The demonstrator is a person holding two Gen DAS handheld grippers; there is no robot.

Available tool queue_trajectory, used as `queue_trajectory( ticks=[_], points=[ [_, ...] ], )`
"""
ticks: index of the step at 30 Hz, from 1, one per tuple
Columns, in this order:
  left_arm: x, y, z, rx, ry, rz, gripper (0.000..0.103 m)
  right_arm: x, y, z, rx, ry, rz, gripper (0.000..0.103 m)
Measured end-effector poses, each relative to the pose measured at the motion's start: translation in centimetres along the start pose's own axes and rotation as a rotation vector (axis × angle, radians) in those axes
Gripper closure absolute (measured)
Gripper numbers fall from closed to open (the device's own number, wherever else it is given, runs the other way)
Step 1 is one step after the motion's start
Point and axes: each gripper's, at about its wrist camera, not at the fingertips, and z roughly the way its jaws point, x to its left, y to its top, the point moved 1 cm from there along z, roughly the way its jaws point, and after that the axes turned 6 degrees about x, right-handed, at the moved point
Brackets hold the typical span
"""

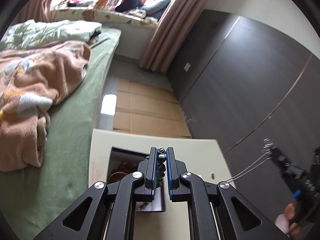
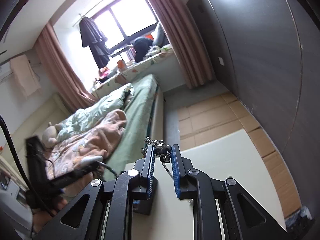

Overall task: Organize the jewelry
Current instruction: 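Lower the blue bead bracelet into the black box and open the left gripper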

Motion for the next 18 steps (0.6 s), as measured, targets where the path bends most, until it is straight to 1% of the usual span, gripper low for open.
queue_trajectory(
  ticks=[3, 6, 7, 8, 9, 10, 11, 13, 18],
  points=[
    [1.2, 0.1, 1.0, 0.037, 0.001, -0.047, 0.094, 0.7, 0.2, -0.1, -0.007, 0.024, 0.000, 0.085],
    [1.8, 0.1, 1.6, 0.073, 0.010, -0.070, 0.092, 1.2, 0.5, -0.6, -0.028, 0.038, -0.002, 0.085],
    [1.9, 0.1, 1.8, 0.082, 0.011, -0.076, 0.086, 1.3, 0.4, -0.9, -0.034, 0.045, -0.001, 0.085],
    [2.0, 0.1, 1.9, 0.090, 0.008, -0.083, 0.069, 1.5, 0.6, -1.1, -0.040, 0.054, 0.001, 0.085],
    [2.2, 0.1, 1.9, 0.092, 0.004, -0.091, 0.059, 1.7, 0.7, -1.4, -0.048, 0.062, 0.002, 0.085],
    [2.3, 0.1, 1.8, 0.084, 0.002, -0.099, 0.042, 1.9, 0.8, -1.7, -0.055, 0.068, 0.002, 0.085],
    [2.4, 0.1, 1.6, 0.071, 0.003, -0.104, 0.036, 2.2, 0.9, -2.0, -0.064, 0.074, 0.002, 0.085],
    [2.4, 0.3, 1.1, 0.053, 0.002, -0.109, 0.036, 2.9, 1.3, -2.7, -0.083, 0.088, -0.007, 0.085],
    [2.7, 0.5, 1.0, 0.058, -0.014, -0.124, 0.036, 5.1, 2.3, -3.9, -0.118, 0.087, -0.043, 0.085]
  ],
)
